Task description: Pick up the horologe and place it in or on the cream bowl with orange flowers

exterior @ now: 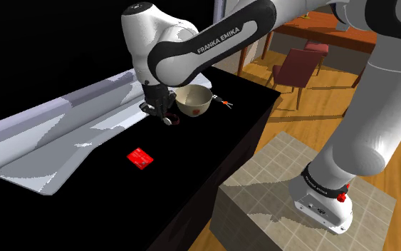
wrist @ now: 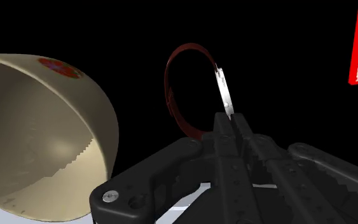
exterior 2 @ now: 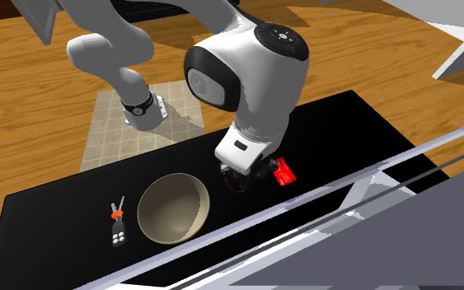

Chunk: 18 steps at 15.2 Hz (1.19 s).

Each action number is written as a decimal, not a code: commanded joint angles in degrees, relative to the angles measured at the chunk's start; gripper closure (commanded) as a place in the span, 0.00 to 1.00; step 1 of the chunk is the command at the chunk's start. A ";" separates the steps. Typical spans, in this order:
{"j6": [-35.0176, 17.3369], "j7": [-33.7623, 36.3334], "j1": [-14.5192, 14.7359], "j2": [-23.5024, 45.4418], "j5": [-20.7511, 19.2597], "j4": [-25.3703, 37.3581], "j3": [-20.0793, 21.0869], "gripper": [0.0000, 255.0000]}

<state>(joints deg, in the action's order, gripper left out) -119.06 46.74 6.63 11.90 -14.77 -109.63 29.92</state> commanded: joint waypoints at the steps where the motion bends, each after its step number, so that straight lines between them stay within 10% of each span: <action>1: 1.35 -0.45 -0.07 -0.55 0.48 0.91 0.12 1.00; 18: 13.23 -3.39 -0.29 -3.91 3.30 10.16 0.73 1.00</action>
<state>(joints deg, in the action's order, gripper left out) -106.40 43.48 6.35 8.05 -11.53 -99.95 30.64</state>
